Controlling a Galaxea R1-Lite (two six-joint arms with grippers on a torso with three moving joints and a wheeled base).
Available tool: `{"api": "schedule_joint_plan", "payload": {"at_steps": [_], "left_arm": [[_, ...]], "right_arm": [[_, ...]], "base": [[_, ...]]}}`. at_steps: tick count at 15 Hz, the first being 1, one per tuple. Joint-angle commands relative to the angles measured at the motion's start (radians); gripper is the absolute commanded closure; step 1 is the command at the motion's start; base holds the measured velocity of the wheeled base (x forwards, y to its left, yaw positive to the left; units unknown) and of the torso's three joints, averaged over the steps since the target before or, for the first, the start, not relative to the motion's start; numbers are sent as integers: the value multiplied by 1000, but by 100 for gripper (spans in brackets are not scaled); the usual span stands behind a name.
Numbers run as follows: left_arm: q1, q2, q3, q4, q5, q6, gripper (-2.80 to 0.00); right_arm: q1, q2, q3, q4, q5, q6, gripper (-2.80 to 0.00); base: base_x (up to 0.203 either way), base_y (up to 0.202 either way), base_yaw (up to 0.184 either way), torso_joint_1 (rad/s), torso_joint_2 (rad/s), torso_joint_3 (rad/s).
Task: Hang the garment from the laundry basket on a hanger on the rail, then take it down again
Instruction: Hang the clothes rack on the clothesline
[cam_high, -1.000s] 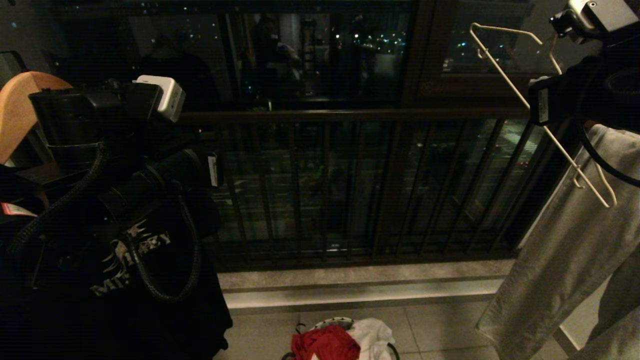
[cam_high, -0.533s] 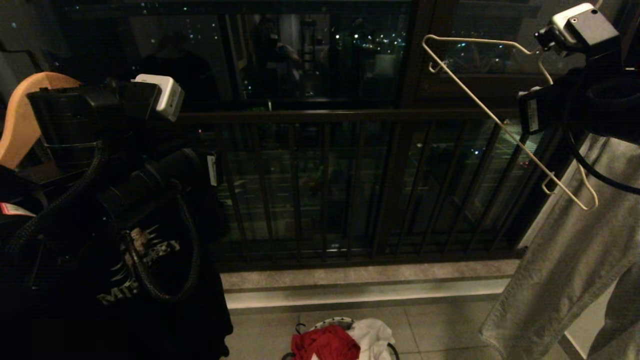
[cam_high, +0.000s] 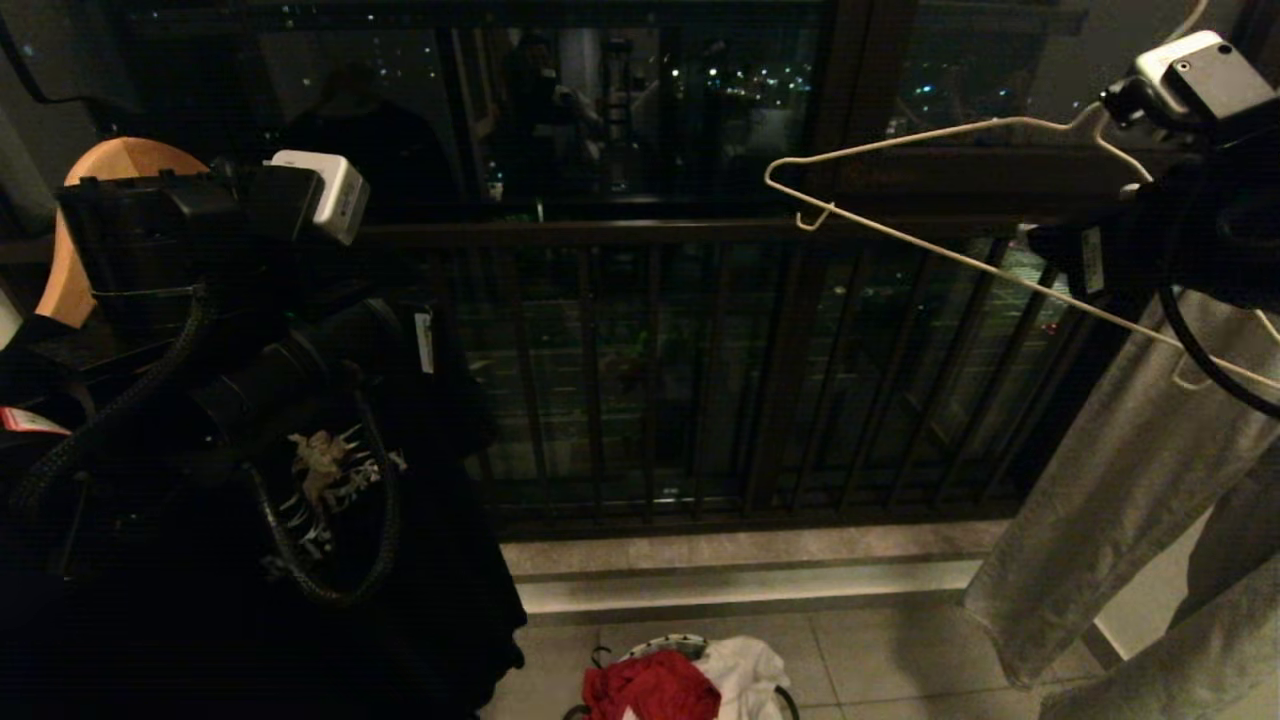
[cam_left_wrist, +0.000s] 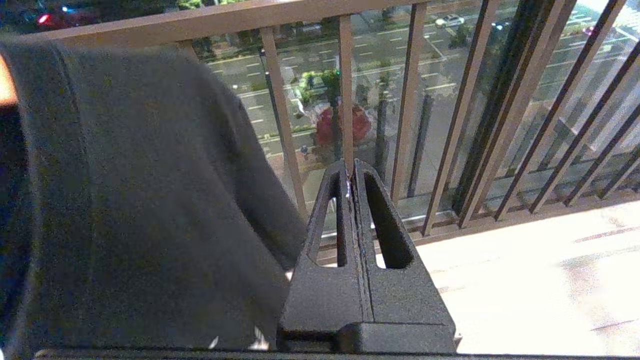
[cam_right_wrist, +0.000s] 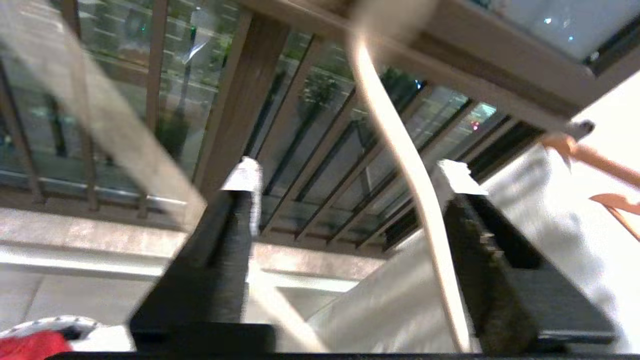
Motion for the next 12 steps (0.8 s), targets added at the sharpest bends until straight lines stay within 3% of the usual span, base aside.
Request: {"api": "schedule_joint_plan", "payload": {"at_steps": [1,7,12], "left_arm": [[-2,-1,3,-4,3,1,0],[-2,-5,10,-4,2,13,0],[-3,6,22,-4,2,23,0]], "right_arm": [[1,-129,109,-37,-3,4,-280],[13,-408,325,-66,21,5,-280],[34,-738,477,116,331,19,-280]], "base": [[0,0,0,0,0,0],[0,0,0,0,0,0],[0,0,0,0,0,0]]}}
